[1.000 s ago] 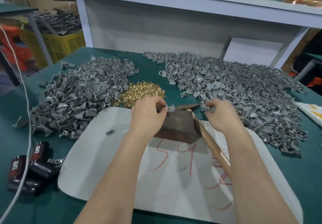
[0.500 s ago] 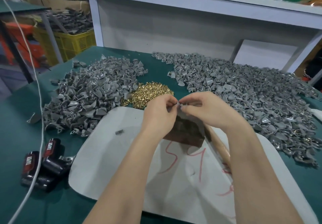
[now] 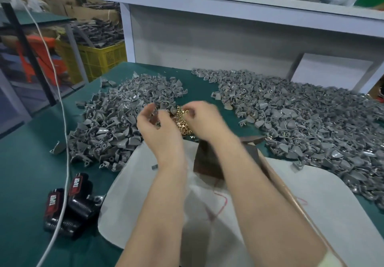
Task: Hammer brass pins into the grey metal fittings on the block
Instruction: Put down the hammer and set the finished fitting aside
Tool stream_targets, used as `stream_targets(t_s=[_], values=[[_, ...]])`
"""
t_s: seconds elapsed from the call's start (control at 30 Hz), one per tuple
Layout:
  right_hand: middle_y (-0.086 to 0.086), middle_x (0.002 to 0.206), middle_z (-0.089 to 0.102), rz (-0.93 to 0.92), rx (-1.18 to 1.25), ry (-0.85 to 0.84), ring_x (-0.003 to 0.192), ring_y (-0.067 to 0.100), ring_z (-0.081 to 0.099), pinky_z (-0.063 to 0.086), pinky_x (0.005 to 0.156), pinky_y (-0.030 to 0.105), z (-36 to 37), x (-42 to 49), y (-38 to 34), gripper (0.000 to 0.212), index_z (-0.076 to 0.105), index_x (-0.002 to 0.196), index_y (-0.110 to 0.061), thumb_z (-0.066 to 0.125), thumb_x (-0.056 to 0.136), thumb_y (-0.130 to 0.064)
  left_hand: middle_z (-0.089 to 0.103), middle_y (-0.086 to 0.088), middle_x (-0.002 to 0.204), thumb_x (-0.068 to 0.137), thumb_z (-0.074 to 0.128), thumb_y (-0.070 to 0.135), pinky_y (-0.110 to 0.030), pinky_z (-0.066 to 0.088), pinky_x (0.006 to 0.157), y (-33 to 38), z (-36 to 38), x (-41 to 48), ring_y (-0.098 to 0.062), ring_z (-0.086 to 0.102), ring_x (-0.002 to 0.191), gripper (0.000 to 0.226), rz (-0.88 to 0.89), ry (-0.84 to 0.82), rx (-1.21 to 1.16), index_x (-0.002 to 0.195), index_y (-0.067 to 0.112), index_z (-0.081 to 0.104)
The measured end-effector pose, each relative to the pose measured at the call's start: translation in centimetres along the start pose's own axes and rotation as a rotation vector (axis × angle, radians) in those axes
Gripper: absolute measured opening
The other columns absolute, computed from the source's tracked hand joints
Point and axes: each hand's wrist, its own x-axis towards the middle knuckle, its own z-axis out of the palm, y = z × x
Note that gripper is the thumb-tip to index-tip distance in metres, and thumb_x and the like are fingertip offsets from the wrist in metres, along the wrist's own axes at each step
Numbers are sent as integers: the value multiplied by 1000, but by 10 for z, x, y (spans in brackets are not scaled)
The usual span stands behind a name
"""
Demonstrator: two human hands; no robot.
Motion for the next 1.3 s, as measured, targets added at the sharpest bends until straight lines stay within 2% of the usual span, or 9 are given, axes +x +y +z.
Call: stream_targets(t_s=[0.17, 0.27, 0.43, 0.57, 0.77, 0.93, 1.03, 1.13, 1.3], values=[[11, 118, 60, 32, -251, -194, 112, 31, 53, 44, 94, 40, 51, 30, -35, 25, 63, 113, -15, 54, 89, -18, 51, 9, 97, 95, 40, 3, -8, 42, 70, -5, -5, 13, -4, 52, 88, 21, -99, 124, -78, 107, 18, 47], [10, 102, 64, 51, -249, -160, 96, 29, 59, 44, 76, 34, 59, 36, -35, 14, 62, 101, -11, 56, 88, -15, 52, 7, 101, 95, 41, 5, -18, 40, 83, -8, -6, 13, -10, 52, 97, 19, -117, 118, -47, 108, 18, 48], [4, 91, 64, 90, 90, -71, 85, 22, 59, 48, 74, 31, 36, 35, -30, 6, 61, 89, -11, 60, 88, -16, 54, -5, 120, 94, 44, 7, -10, 39, 72, -7, -4, 14, -11, 53, 99, 22, -158, 61, -21, 111, 20, 49], [-5, 81, 68, 28, 493, -44, 81, 12, 66, 51, 77, 29, -10, 11, -17, 12, 60, 77, -25, 67, 84, -19, 60, -7, 119, 98, 47, 16, -18, 44, 84, -7, -1, 9, -14, 58, 107, 23, -175, -118, 5, 120, 18, 53], [-5, 78, 70, 17, 587, -68, 73, 4, 66, 54, 78, 26, -39, -27, 7, 30, 62, 83, -23, 47, 87, 3, 67, 5, 90, 92, 60, 9, -6, 47, 71, -6, 4, -5, 3, 62, 77, 10, -50, -391, 130, 98, 16, 64], [-3, 76, 69, 157, 647, 33, 69, 9, 67, 54, 70, 26, -44, -32, 21, 26, 56, 81, -20, 44, 88, 2, 66, 2, 94, 92, 60, 8, -10, 47, 76, -9, 4, -9, -3, 61, 85, 10, -18, -397, 199, 100, 14, 63], [2, 91, 69, 264, 352, 114, 85, 16, 65, 51, 81, 31, -36, -22, 29, 15, 60, 84, -19, 53, 88, -7, 65, 0, 93, 90, 62, 7, -19, 47, 81, -10, 3, -3, -11, 60, 88, 10, -73, -307, 169, 98, 13, 62], [6, 108, 67, 280, -72, -104, 100, 24, 61, 46, 82, 28, -16, -9, 27, 18, 69, 99, -14, 61, 84, -18, 64, 0, 87, 88, 64, 5, -22, 47, 80, -12, 2, 1, -15, 60, 86, 10, -135, -241, 103, 97, 9, 62], [4, 123, 57, 391, -216, -313, 111, 26, 56, 44, 86, 31, 12, 16, 12, 39, 59, 117, -16, 65, 80, -29, 69, -11, 98, 85, 68, 8, -22, 50, 76, -15, 0, 5, -14, 64, 85, 20, -175, -190, 19, 103, 0, 65]])
